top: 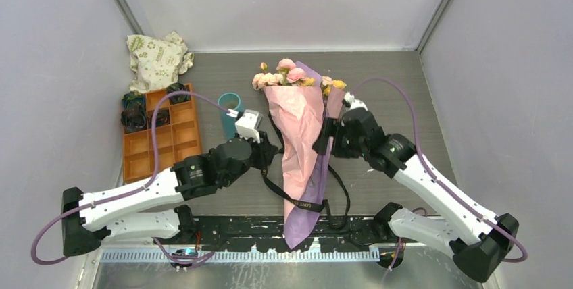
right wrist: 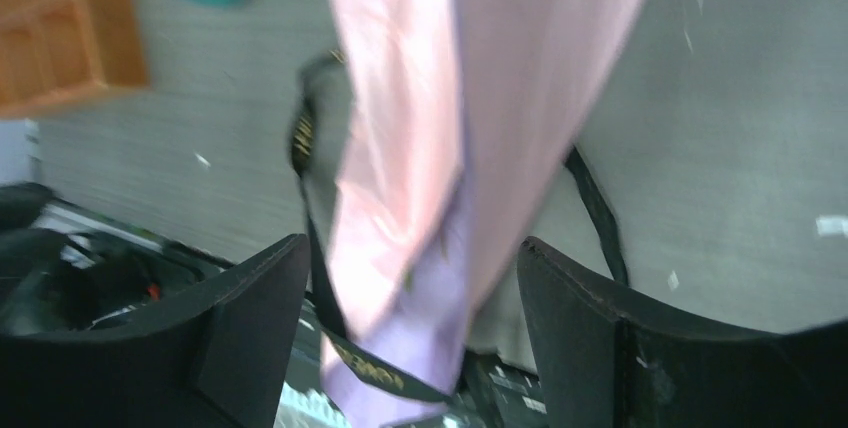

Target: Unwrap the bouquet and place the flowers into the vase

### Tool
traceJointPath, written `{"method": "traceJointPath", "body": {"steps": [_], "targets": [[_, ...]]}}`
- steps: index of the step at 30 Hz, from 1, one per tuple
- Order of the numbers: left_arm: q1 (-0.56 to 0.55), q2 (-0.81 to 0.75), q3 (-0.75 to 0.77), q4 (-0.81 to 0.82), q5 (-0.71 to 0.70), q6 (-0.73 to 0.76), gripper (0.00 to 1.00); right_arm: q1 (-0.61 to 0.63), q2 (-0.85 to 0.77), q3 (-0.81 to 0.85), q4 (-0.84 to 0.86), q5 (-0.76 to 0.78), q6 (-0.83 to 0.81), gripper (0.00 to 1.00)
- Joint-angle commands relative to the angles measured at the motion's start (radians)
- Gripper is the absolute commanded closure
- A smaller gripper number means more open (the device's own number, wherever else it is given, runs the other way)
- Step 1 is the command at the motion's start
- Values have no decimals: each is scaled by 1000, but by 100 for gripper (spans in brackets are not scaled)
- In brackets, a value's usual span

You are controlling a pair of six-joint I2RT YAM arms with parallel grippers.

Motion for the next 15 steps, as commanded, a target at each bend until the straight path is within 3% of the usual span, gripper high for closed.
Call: {"method": "traceJointPath", "body": {"steps": [1, 8, 15], "targets": [[-13, 46, -22, 108, 285, 91, 71, 41, -129, -112, -167, 52, 116, 19], [-83, 216, 58, 93, 525, 211, 66, 153, -321, -305, -233, -12, 315, 20], [-84, 250, 45, 97, 731, 270, 52, 286, -345, -359, -294, -15, 410, 26]]}}
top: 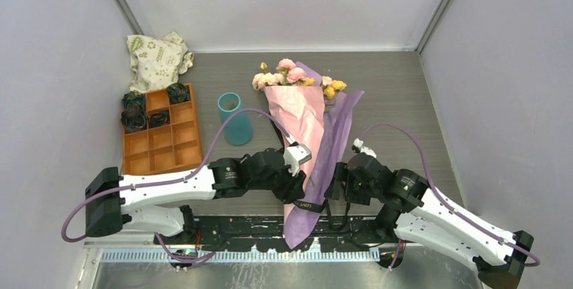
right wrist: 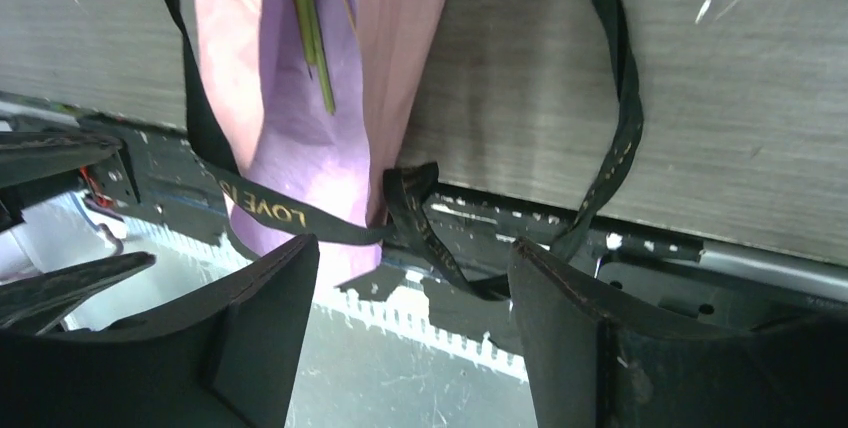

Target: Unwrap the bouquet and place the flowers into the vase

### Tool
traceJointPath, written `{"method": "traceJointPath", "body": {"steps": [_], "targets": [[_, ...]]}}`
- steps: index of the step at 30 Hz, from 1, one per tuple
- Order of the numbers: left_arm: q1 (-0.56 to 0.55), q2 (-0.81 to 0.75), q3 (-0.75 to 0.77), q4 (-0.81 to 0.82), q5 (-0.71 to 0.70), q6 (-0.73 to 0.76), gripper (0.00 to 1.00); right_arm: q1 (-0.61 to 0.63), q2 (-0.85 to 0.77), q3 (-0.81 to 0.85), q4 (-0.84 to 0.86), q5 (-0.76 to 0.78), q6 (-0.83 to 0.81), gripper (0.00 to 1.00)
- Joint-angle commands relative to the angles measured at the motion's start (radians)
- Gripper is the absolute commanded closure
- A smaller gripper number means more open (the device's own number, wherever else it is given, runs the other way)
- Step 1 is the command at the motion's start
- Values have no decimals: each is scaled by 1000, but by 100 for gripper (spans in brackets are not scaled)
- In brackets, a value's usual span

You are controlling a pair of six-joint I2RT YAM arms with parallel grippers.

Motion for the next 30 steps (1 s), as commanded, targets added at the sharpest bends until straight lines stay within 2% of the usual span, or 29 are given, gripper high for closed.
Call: {"method": "traceJointPath", "body": {"steps": [1, 6, 12, 14, 16, 20, 22, 24, 30], "targets": [[1, 5, 47, 47, 230, 69, 51, 85, 5, -25, -34, 5, 110, 26], [1, 74, 48, 58, 333, 90, 47, 228, 42, -87, -14, 36, 183, 26], [0, 257, 43, 133, 383, 83, 50, 363, 216, -120, 94, 100, 233, 28], [1, 303, 42, 168, 385, 80, 51, 390, 276, -112, 118, 129, 241, 34], [1, 338, 45, 202, 402, 72, 53, 408, 319, -108, 148, 149, 248, 50], [1, 353, 41, 240, 430, 52, 69, 413, 354, -105, 163, 183, 258, 83], [0, 336, 32, 241, 421, 46, 77, 413, 347, -91, 134, 215, 266, 95], [1, 314, 19, 241, 408, 44, 86, 414, 324, -67, 84, 270, 275, 99], [2, 193, -40, 206, 334, 40, 93, 415, 179, 83, -224, 492, 361, 99]]}}
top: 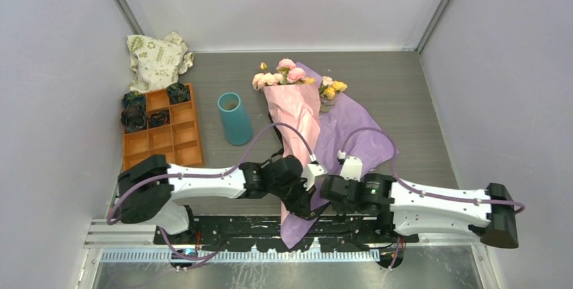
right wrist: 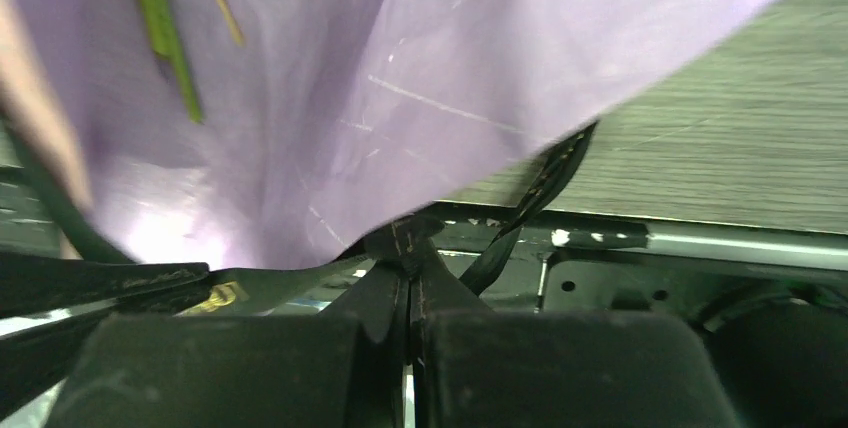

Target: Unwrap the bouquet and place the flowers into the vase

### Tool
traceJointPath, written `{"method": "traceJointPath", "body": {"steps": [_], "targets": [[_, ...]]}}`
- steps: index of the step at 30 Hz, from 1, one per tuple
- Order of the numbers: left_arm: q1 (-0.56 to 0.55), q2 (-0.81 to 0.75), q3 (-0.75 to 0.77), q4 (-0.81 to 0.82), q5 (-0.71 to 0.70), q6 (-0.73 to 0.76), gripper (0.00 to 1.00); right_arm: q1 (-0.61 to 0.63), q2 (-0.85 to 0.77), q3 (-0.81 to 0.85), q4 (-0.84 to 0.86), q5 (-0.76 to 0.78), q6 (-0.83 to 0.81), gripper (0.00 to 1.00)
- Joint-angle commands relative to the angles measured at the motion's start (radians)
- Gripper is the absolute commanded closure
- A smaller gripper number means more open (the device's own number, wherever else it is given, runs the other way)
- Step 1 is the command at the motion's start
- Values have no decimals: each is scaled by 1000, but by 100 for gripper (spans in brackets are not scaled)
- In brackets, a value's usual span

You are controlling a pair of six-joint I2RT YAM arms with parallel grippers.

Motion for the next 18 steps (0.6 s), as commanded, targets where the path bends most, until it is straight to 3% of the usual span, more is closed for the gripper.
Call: {"method": "traceJointPath", "body": {"steps": [1, 6, 11, 15, 18], "targets": [[2, -136, -45, 23, -46, -10, 93, 5, -138, 159, -280, 258, 113, 99], [2, -220, -132, 57, -67, -59, 94, 6, -252, 311, -454, 435, 167, 99], [2, -270, -157, 76, -96, -80, 90, 5, -216, 437, -540, 521, 151, 99], [1, -325, -65, -32, -165, -44, 83, 5, -182, 445, -489, 500, 108, 99], [1, -391, 59, -145, -231, 10, 72, 6, -170, 429, -434, 474, 85, 99]]}}
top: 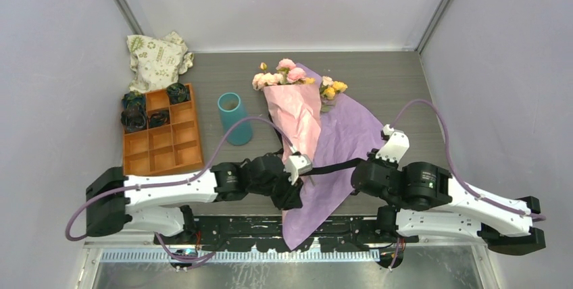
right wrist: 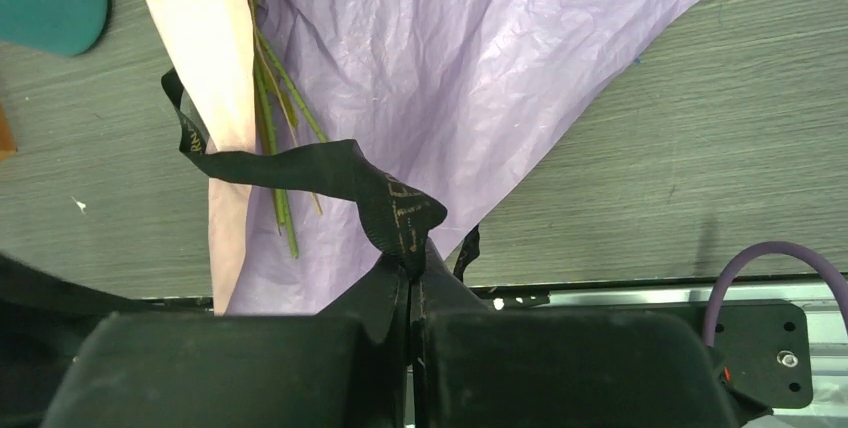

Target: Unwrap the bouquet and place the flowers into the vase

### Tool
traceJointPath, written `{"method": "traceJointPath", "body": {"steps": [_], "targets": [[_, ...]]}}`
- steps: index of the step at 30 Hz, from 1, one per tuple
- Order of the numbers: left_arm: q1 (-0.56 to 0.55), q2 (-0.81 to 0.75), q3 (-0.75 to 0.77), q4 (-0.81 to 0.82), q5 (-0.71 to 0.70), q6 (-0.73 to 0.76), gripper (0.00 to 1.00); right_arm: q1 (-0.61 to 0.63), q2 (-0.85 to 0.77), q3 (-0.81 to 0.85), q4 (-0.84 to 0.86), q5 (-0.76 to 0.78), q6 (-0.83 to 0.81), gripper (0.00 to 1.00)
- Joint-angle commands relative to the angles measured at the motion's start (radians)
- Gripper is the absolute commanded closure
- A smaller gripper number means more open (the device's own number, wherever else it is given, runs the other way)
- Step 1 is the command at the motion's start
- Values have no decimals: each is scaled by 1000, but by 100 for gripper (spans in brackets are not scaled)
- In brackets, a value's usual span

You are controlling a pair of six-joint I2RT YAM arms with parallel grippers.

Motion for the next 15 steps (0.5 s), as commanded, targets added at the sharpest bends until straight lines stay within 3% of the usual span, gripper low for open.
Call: {"method": "traceJointPath", "body": {"steps": [1, 5, 7, 15], "targets": [[1, -133, 201, -97, -115, 83, 66, 4, 24, 2, 56, 30, -24, 99], [9, -190, 266, -73, -180, 212, 38, 5, 18, 4, 113, 3, -63, 99], [39, -181, 271, -32, -126, 245, 27, 4, 5, 6, 168, -21, -109, 99], [173, -20, 320, 90, 77, 311, 16, 6, -20, 26, 436, -187, -323, 99]]}}
